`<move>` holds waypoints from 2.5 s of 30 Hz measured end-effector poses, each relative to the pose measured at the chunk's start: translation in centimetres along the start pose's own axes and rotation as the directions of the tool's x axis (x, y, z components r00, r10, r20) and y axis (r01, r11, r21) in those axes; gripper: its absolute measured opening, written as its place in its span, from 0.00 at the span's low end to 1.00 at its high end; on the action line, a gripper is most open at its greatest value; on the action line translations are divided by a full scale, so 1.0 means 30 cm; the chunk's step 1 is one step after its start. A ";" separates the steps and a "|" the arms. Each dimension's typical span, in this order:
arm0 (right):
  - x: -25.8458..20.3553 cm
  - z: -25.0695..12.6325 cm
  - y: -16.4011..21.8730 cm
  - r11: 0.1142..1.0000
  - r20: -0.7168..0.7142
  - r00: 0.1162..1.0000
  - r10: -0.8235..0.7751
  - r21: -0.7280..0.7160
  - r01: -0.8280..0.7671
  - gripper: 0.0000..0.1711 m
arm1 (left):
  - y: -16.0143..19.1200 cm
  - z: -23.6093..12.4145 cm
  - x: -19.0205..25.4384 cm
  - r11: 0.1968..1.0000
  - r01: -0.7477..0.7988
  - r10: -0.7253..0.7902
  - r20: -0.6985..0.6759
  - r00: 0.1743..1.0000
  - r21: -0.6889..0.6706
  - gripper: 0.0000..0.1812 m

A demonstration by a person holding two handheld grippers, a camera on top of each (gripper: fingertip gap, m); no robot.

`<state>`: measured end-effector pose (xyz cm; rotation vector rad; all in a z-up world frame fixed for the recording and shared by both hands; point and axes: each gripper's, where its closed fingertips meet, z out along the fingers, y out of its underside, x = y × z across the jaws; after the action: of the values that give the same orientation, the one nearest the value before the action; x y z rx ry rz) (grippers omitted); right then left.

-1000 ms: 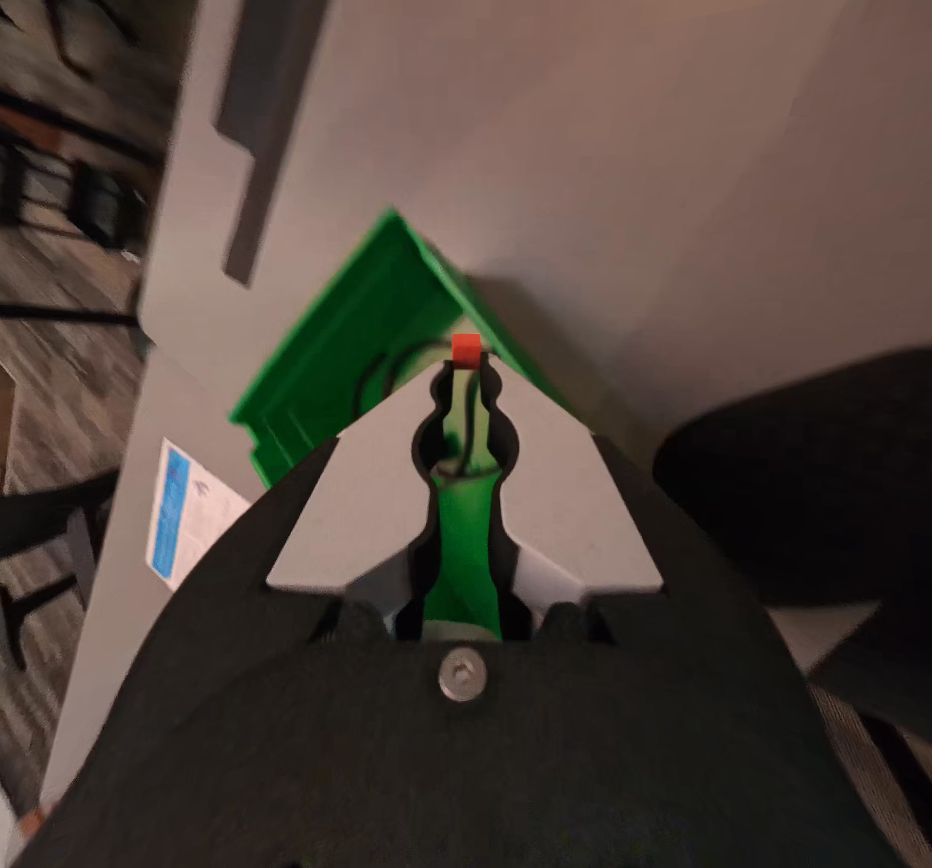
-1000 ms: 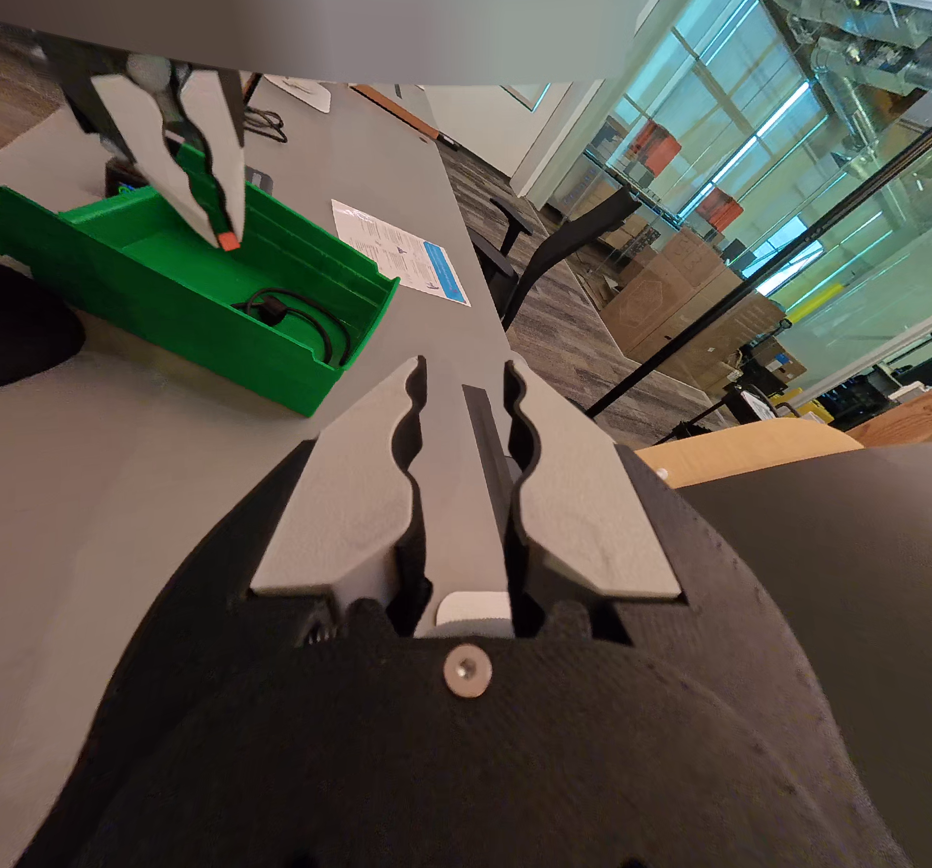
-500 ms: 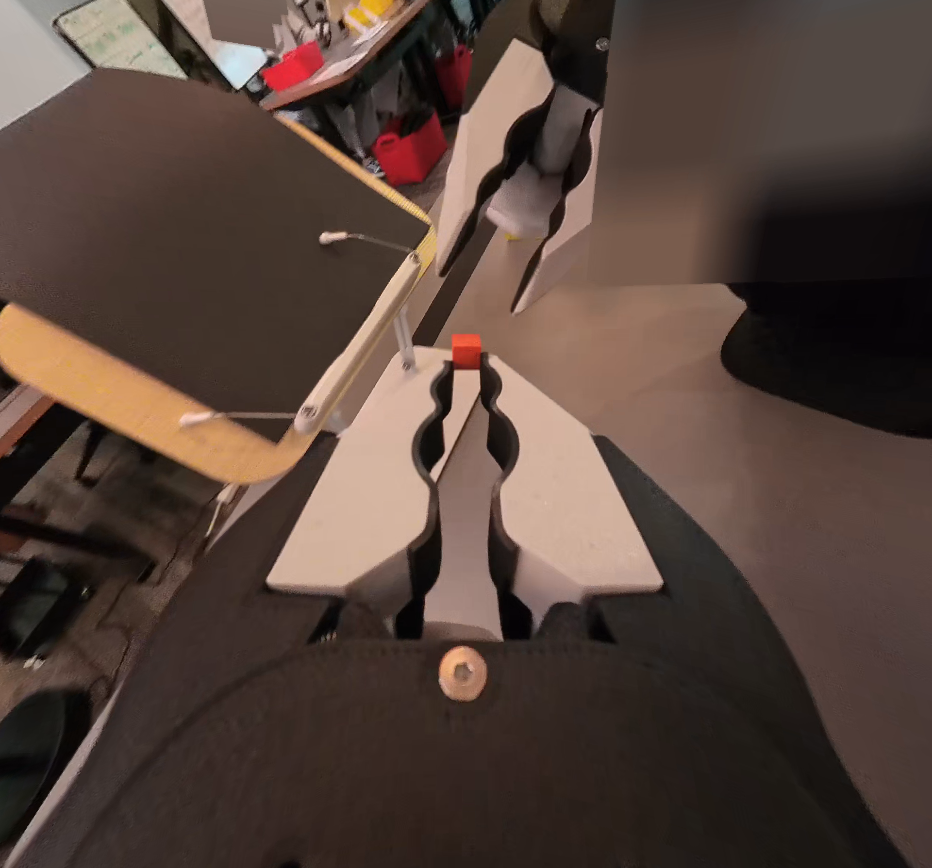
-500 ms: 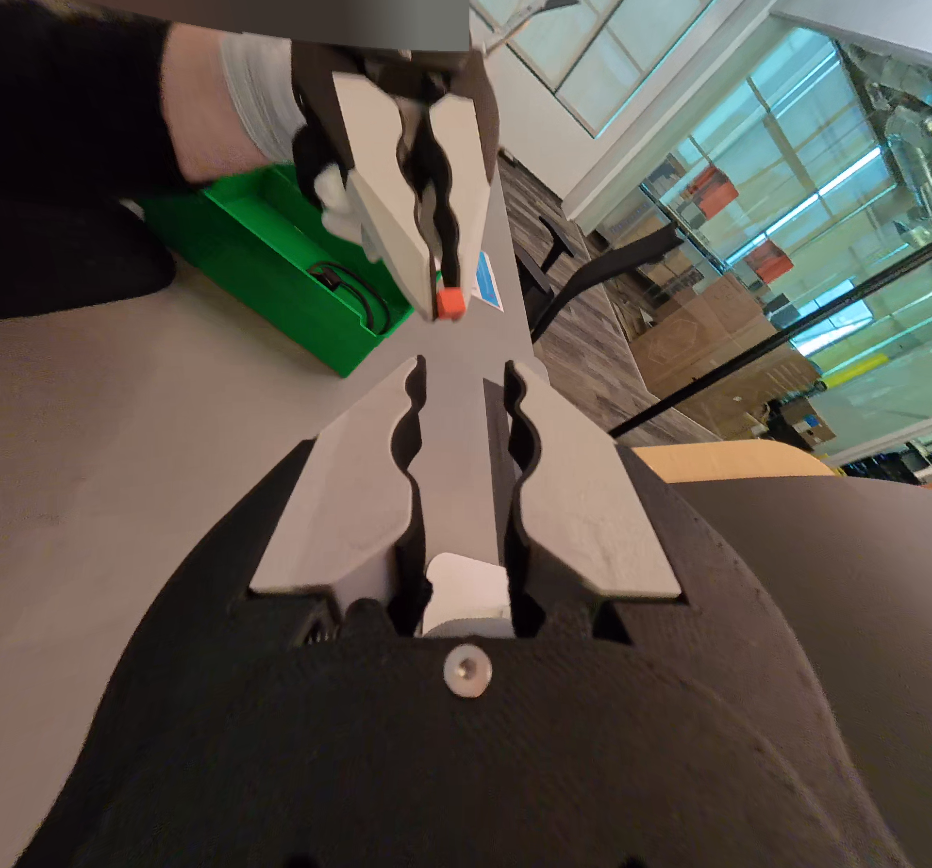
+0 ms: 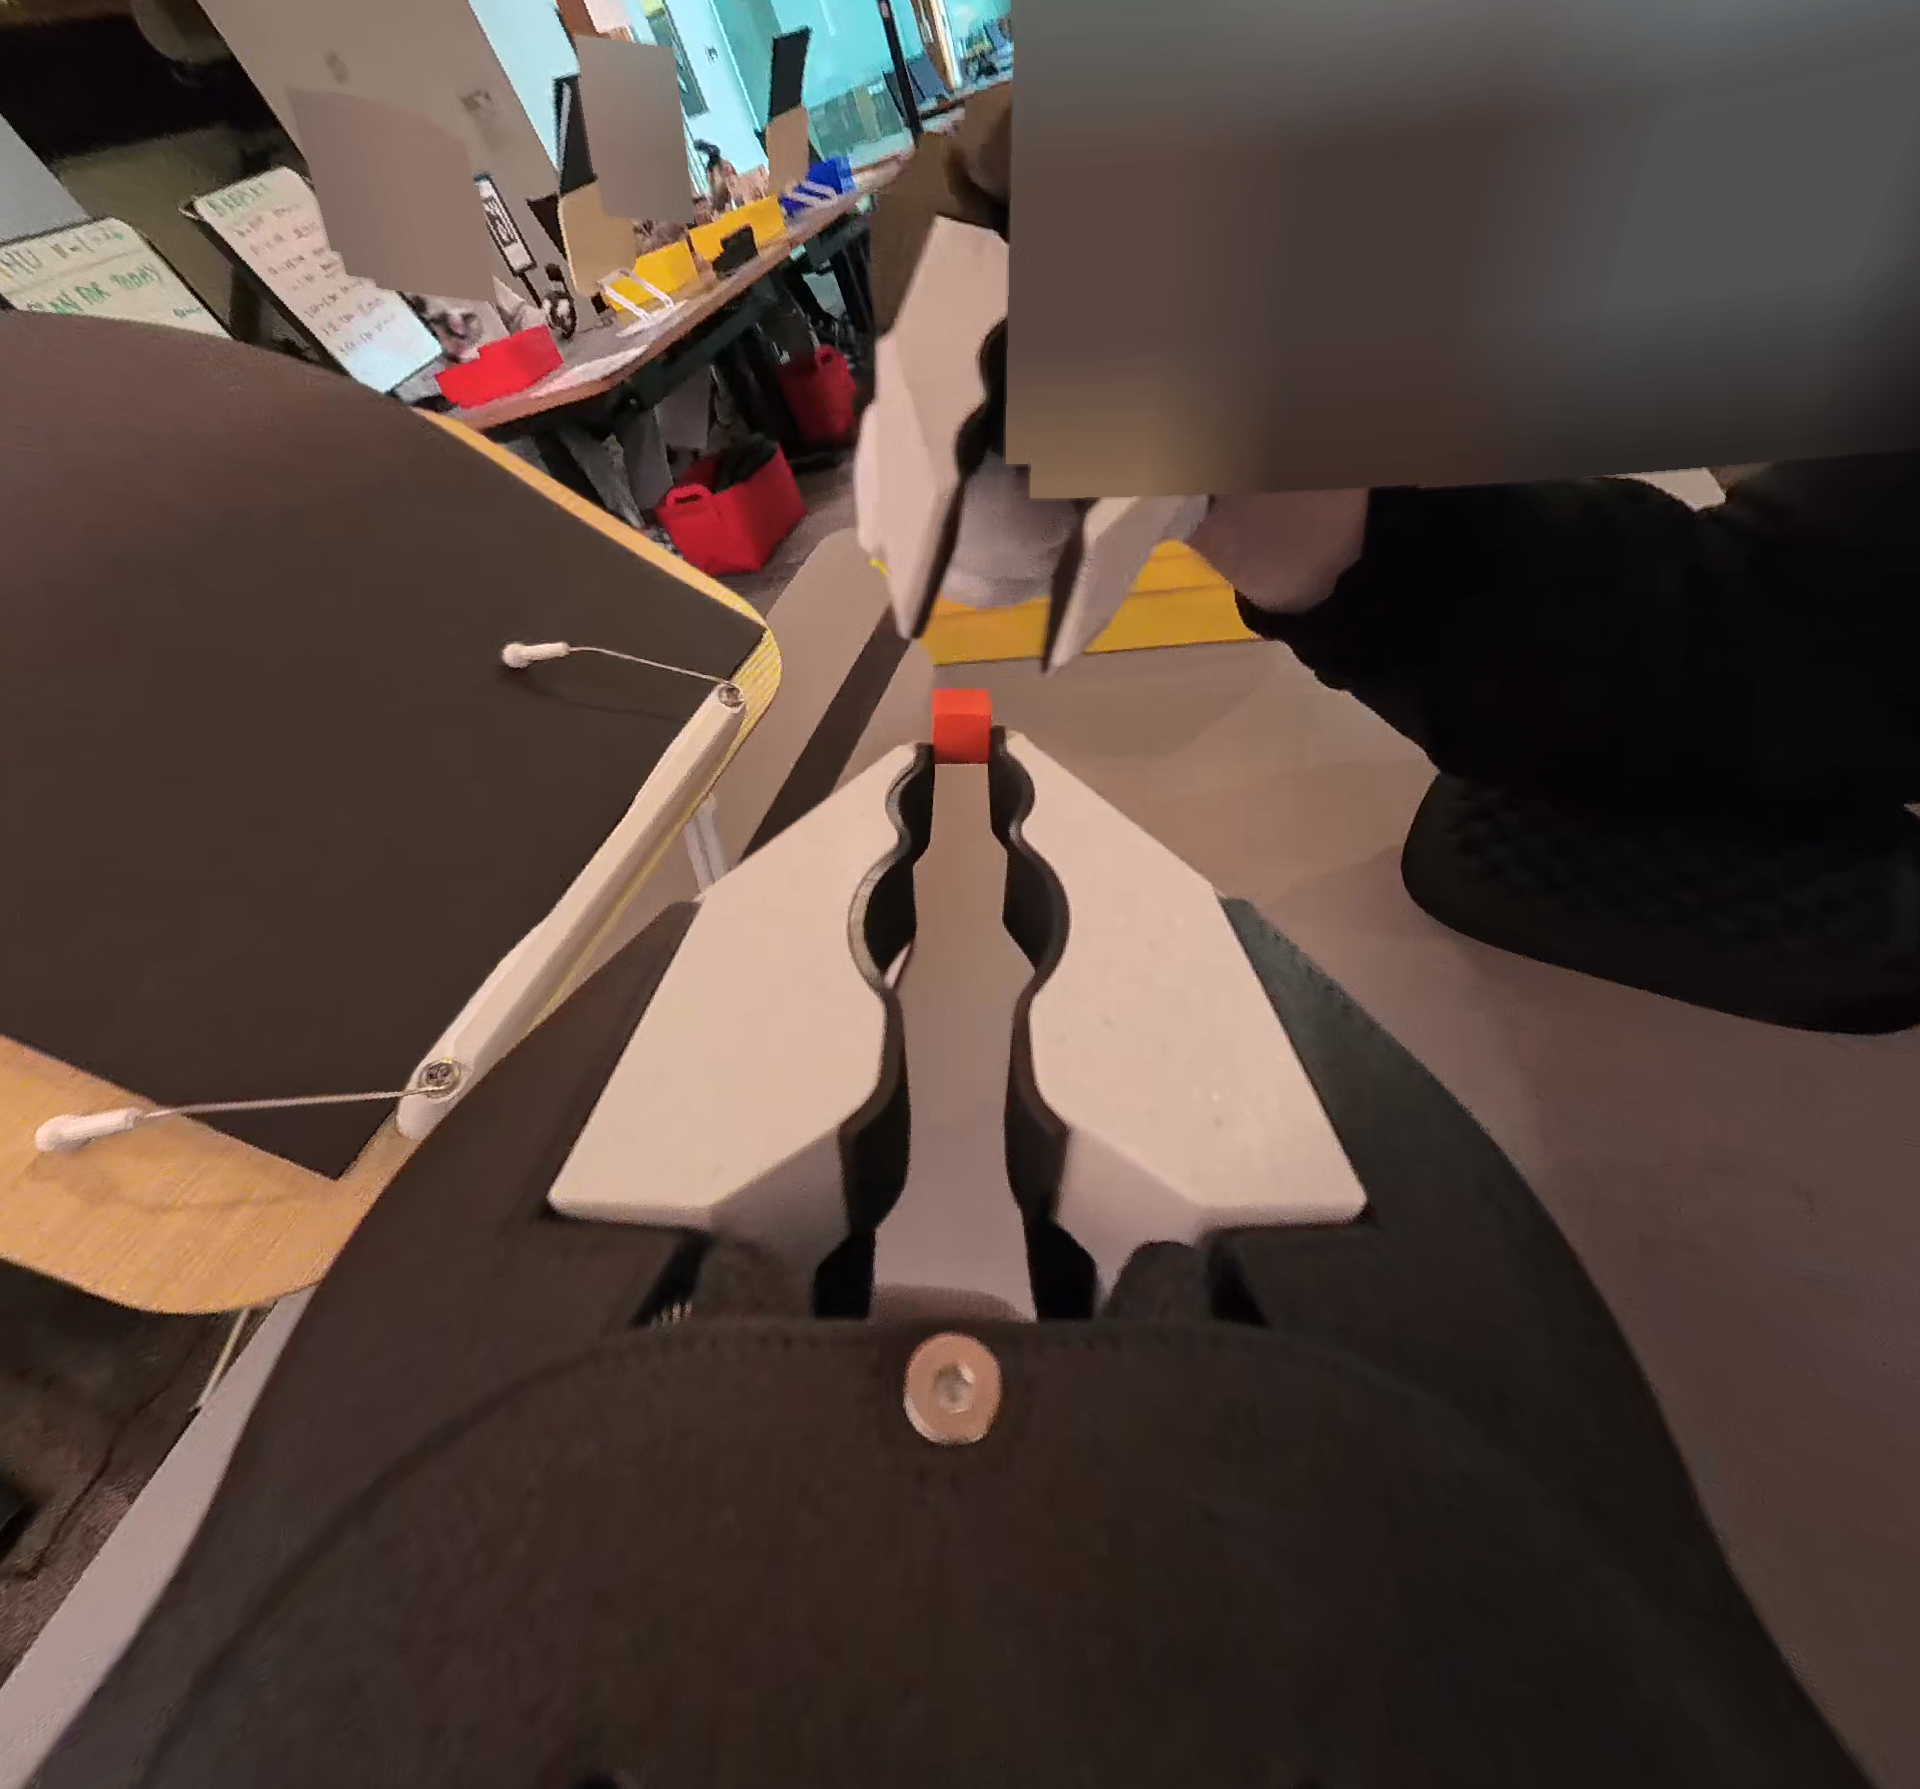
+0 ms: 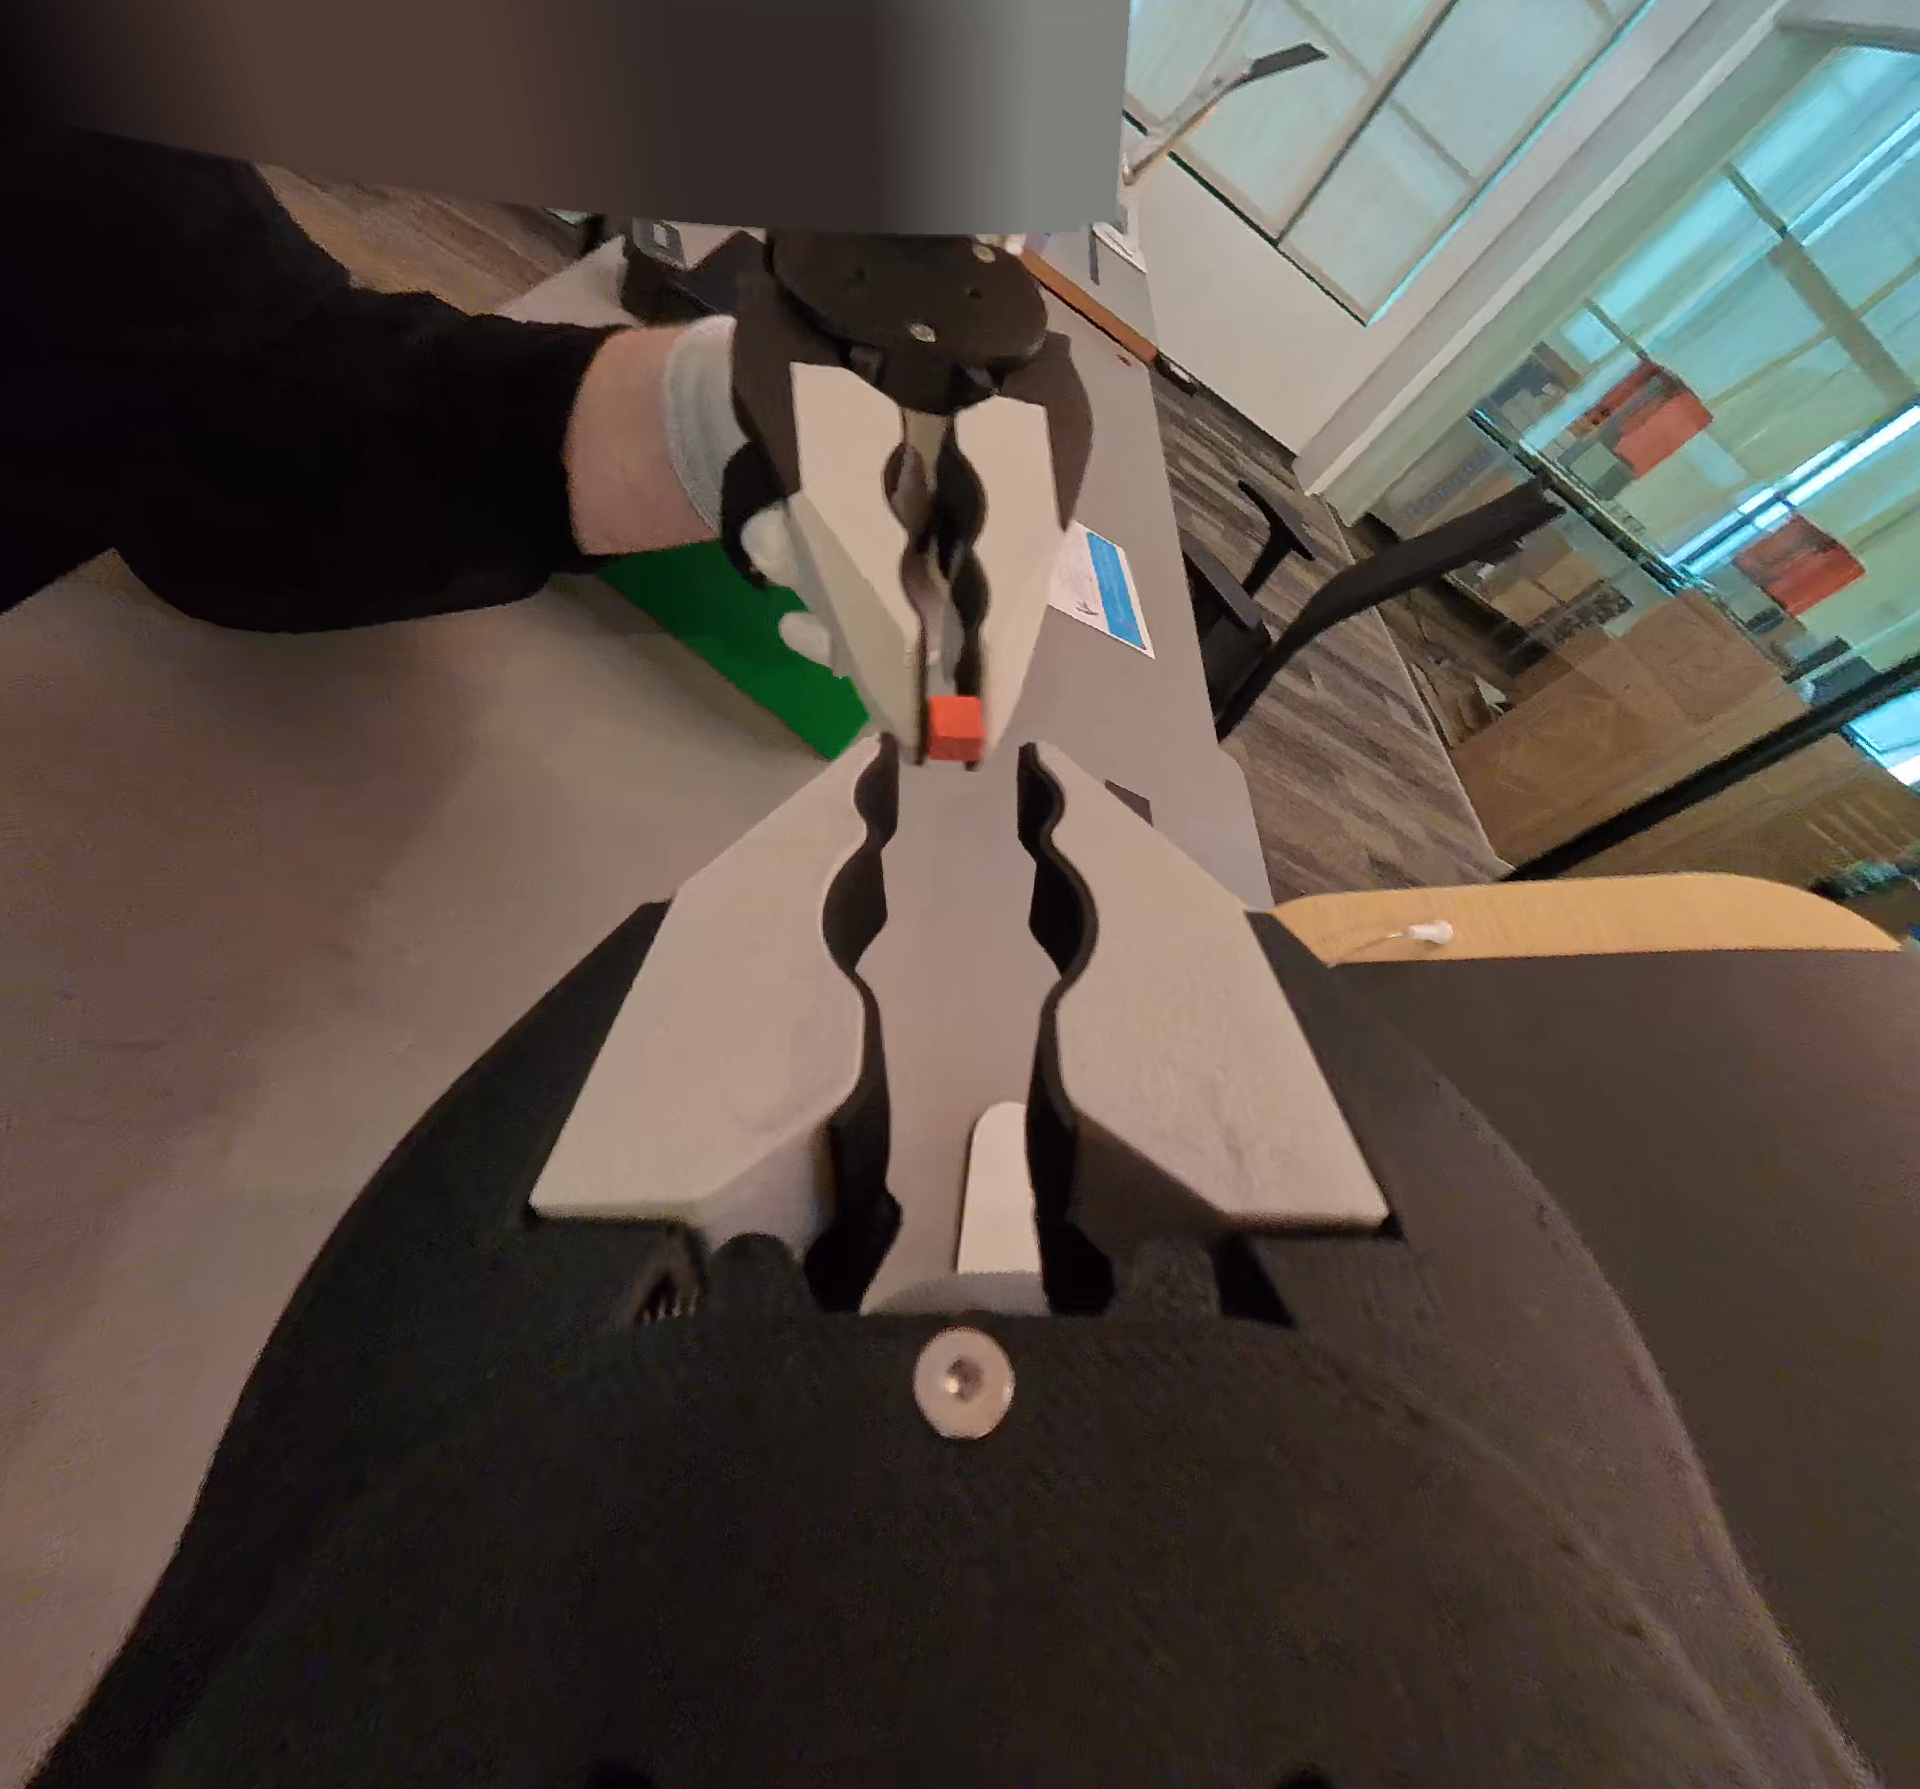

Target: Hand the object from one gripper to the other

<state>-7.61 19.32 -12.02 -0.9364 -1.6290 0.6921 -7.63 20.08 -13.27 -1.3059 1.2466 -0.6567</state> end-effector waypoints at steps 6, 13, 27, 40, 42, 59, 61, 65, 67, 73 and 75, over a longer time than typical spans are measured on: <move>-0.003 0.035 0.005 1.000 0.019 1.000 0.012 0.017 -0.013 0.12 | 0.012 -0.015 -0.004 1.000 0.002 -0.002 -0.008 1.000 0.003 0.04; -0.009 0.057 0.013 0.999 0.038 0.999 0.031 0.017 -0.031 0.07 | 0.022 -0.012 0.014 1.000 -0.019 0.019 -0.030 0.999 -0.005 0.04; -0.016 0.056 0.005 0.997 0.072 0.996 0.046 0.052 -0.050 0.05 | 0.008 -0.005 0.014 0.998 -0.067 0.067 -0.004 0.998 0.022 0.04; 0.086 -0.108 -0.018 0.770 0.337 0.858 0.387 0.394 -0.502 0.04 | -0.097 0.050 -0.052 0.743 -0.646 0.629 0.511 0.586 -0.173 0.23; 0.091 -0.106 -0.005 0.734 0.380 0.831 0.407 0.406 -0.545 0.04 | -0.101 0.071 -0.050 0.721 -0.667 0.639 0.552 0.536 -0.187 0.21; 0.072 -0.054 0.019 0.676 0.487 0.764 0.423 0.393 -0.624 0.04 | -0.079 0.095 -0.068 0.619 -0.720 0.698 0.640 0.322 -0.313 0.06; 0.072 -0.058 0.014 0.666 0.497 0.762 0.416 0.404 -0.627 0.04 | -0.087 0.088 -0.066 0.611 -0.727 0.691 0.660 0.296 -0.313 0.06; 0.076 -0.060 0.014 0.662 0.495 0.764 0.415 0.412 -0.626 0.04 | -0.085 0.088 -0.067 0.603 -0.730 0.693 0.665 0.279 -0.322 0.05; 0.078 -0.061 0.014 0.658 0.496 0.762 0.416 0.414 -0.629 0.04 | -0.088 0.087 -0.067 0.606 -0.729 0.688 0.671 0.278 -0.319 0.05; 0.078 -0.061 0.019 0.658 0.497 0.759 0.419 0.410 -0.632 0.04 | -0.084 0.090 -0.066 0.589 -0.736 0.703 0.660 0.264 -0.333 0.05; 0.076 -0.062 0.017 0.657 0.501 0.759 0.417 0.411 -0.632 0.04 | -0.084 0.093 -0.062 0.587 -0.741 0.705 0.657 0.268 -0.327 0.05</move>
<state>-5.93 21.47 -10.81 -0.8706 -1.2987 1.7607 -4.90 22.17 -10.89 -0.6440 0.9422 0.5303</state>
